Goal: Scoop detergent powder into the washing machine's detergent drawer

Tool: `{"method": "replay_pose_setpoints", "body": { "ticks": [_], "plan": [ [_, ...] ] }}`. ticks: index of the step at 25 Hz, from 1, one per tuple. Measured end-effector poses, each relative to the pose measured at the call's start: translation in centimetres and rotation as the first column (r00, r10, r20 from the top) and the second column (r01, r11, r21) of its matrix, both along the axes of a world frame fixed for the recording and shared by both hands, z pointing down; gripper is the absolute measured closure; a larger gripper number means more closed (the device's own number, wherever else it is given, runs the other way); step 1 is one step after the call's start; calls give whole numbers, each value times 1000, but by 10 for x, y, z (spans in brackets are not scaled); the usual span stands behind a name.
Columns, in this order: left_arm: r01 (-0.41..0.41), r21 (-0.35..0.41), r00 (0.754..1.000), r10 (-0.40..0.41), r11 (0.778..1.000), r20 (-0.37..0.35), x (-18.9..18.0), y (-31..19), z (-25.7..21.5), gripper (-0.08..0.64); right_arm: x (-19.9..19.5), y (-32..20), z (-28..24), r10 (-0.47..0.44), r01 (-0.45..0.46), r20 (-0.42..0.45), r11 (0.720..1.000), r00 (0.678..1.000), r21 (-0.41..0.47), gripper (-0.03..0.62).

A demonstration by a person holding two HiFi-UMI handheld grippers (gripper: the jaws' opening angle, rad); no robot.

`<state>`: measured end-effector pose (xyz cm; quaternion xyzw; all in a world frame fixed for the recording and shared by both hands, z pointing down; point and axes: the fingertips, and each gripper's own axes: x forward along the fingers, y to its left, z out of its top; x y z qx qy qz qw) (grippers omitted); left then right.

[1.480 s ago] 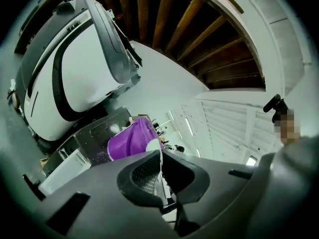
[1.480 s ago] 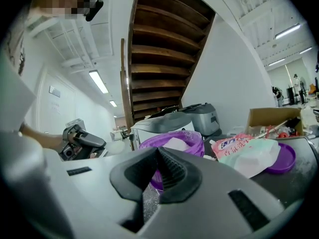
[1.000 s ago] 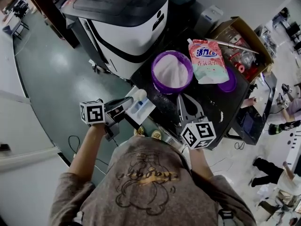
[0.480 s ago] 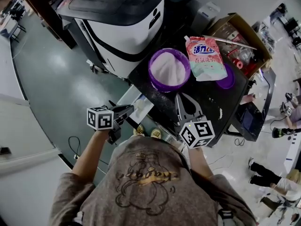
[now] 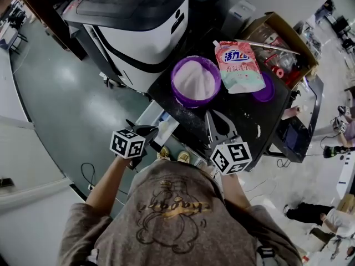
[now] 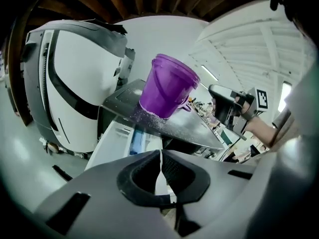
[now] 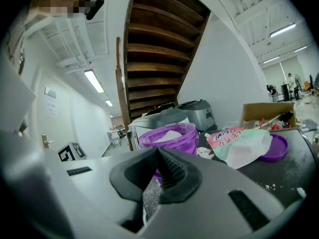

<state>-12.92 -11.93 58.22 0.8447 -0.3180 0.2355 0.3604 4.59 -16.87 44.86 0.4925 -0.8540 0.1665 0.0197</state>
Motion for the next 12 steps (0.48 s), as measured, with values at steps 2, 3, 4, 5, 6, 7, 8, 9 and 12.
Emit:
{"method": "replay_pose_setpoints", "body": {
  "ticks": [2,3,4,5,6,7,8,9,12],
  "plan": [
    [-23,25,999,21,999,44,3,0,3,535,2,1,1,5,-5,-1,1000,1000,-3,589],
    [-34,37,997,31,999,66,4,1,4,535,3,1,1,8,-8,-2,1000,1000,-4,589],
    [-46,49,995,41,998,88,5,1,6,535,4,2,2,10,-10,-3,1000,1000,-5,589],
    [-60,61,992,53,996,112,6,1,8,535,5,2,2,13,-13,-3,1000,1000,-6,589],
    [-75,73,989,65,995,136,7,1,9,535,6,2,2,14,-14,-3,1000,1000,-6,589],
    [-91,84,984,77,992,158,8,1,11,535,7,2,3,16,-16,-3,1000,1000,-7,589],
    [-107,95,980,89,990,178,9,2,12,535,7,2,3,17,-17,-3,1000,1000,-8,589],
    [-121,105,976,99,987,196,10,2,12,535,8,3,3,19,-19,-4,1000,1000,-9,589],
    [-160,133,960,123,978,251,13,2,14,535,10,3,5,25,-25,-3,1000,1000,-13,589]
  ]
}}
